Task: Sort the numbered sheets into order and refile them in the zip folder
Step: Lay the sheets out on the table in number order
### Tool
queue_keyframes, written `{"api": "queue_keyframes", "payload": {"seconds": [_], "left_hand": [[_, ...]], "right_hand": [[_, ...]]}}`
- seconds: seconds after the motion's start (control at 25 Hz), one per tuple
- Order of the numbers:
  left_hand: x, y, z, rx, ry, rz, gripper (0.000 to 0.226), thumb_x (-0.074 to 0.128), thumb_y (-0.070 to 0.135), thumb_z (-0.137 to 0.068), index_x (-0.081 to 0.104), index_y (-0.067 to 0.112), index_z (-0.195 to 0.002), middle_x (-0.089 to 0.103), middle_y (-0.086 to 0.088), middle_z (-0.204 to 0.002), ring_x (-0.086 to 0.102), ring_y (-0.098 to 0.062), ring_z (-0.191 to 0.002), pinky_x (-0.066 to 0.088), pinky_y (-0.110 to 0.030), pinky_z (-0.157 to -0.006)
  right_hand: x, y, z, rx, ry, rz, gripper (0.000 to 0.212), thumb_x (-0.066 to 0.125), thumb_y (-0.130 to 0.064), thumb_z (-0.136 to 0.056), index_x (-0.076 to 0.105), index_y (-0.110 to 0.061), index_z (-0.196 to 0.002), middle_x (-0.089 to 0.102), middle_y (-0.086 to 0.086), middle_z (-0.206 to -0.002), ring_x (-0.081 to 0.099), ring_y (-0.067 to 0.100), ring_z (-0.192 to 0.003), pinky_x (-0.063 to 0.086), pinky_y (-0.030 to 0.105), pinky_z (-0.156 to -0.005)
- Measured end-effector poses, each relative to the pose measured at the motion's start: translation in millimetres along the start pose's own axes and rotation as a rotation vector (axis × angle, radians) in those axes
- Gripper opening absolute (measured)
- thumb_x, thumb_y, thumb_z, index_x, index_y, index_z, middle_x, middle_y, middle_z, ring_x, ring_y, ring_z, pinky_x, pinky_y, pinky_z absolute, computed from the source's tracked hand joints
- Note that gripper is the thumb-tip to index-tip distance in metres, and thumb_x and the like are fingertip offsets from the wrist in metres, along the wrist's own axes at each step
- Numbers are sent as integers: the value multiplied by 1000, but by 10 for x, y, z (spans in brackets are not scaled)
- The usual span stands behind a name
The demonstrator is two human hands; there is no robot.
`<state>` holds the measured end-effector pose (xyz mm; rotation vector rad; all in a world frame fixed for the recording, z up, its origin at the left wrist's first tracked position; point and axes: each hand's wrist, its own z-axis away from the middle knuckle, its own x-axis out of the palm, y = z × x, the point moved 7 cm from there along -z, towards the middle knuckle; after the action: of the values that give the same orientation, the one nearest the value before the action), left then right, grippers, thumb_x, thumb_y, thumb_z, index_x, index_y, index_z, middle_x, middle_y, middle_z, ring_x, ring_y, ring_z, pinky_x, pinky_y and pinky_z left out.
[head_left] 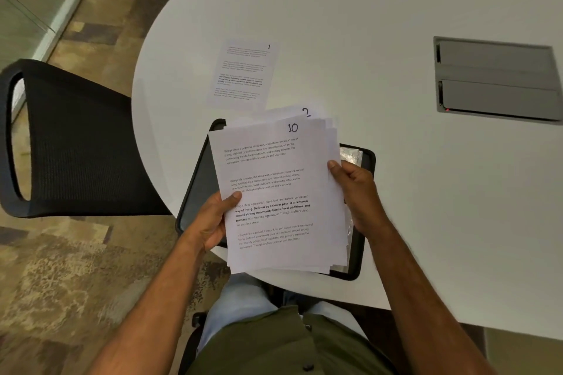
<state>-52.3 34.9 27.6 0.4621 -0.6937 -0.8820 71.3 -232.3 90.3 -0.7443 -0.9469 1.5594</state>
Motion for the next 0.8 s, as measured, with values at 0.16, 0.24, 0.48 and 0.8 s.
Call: {"api": "queue_keyframes", "payload": {"seconds": [0.16,0.24,0.48,0.8], "left_hand": [[-29,-128,45,-49,-84,35,48,65,16,-91,59,5,-137,65,-22,-135,67,-37,-119,60,-50,-92],[-17,-167,46,-67,-104,69,52,65,13,-88,57,6,-139,65,-22,-135,65,-39,-121,60,-52,-92],[-237,-58,19,-63,-83,54,81,96,23,-65,59,7,-135,65,-23,-134,66,-41,-119,59,-56,-90],[-696,428,-226,-38,-151,109,55,63,3,-96,46,7,-148,58,-26,-142,56,-45,-130,51,-62,-99]], "right_hand": [[49,66,67,31,52,-109,17,64,-27,-102,75,-19,-111,79,3,-99,75,18,-82,58,30,-69],[143,74,88,10,82,-150,18,66,-21,-100,75,-14,-114,78,8,-100,74,19,-81,59,31,-69],[398,-41,102,-74,231,-167,23,72,-27,-95,78,-11,-112,79,3,-101,73,14,-84,57,27,-72],[754,-242,-38,-181,338,-61,30,75,-9,-91,63,-16,-117,65,-8,-88,61,10,-79,50,27,-75]]}}
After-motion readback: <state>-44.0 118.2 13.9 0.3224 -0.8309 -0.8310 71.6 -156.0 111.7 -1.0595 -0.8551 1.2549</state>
